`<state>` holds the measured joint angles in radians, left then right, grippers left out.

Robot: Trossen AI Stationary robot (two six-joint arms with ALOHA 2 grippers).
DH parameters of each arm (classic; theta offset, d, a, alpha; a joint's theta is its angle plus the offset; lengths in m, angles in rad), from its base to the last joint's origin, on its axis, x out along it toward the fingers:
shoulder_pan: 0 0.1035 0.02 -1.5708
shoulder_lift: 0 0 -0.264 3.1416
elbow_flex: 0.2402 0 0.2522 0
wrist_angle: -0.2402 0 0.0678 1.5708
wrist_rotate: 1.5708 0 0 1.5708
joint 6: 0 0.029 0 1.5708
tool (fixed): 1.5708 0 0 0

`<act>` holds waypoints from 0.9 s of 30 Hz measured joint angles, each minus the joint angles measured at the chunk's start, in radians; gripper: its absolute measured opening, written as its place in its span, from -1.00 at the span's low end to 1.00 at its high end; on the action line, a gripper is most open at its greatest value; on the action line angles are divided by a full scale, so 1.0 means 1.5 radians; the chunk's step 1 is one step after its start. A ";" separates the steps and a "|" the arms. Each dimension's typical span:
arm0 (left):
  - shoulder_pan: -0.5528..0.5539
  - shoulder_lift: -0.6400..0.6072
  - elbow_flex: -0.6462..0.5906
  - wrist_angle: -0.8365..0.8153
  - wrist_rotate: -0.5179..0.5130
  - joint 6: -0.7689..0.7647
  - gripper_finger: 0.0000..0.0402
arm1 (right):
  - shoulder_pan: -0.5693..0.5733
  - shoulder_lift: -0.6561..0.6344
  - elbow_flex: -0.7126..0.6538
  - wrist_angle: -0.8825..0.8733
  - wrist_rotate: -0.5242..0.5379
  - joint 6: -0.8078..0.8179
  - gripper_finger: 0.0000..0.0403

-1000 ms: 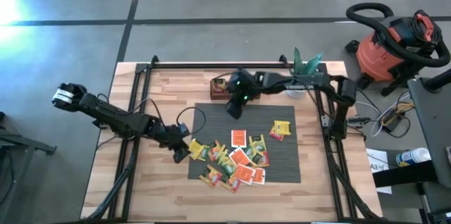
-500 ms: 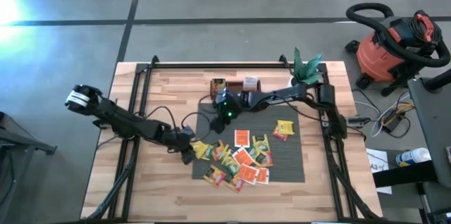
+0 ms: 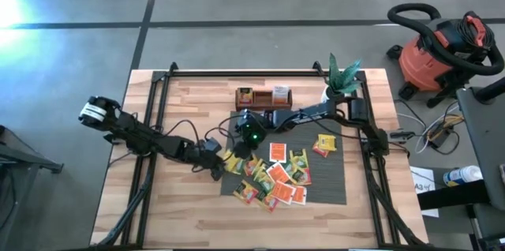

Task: Pick & Place Tea
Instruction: Put the yellow tea bag into the middle section of the wooden organizer

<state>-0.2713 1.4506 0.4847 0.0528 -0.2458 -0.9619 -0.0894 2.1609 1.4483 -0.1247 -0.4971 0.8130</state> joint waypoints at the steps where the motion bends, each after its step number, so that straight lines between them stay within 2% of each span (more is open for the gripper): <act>1: 0.001 0.000 0.000 0.000 0.000 0.000 -0.31 | 0.002 0.000 0.000 0.000 0.002 0.000 -0.33; 11: 0.002 0.001 -0.001 0.007 -0.003 0.019 -0.31 | 0.003 0.002 -0.002 -0.018 0.126 -0.011 -0.34; 23: 0.006 0.001 -0.003 0.027 -0.030 0.058 -0.31 | 0.002 0.003 -0.036 0.001 0.143 0.002 -0.35; 27: 0.010 0.002 -0.019 0.068 -0.042 0.072 -0.31 | 0.001 0.003 -0.043 0.009 0.142 0.001 -0.36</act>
<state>-0.2558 1.4528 0.4564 0.1551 -0.3094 -0.8537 -0.0883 2.1647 1.3841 -0.1107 -0.2836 0.8150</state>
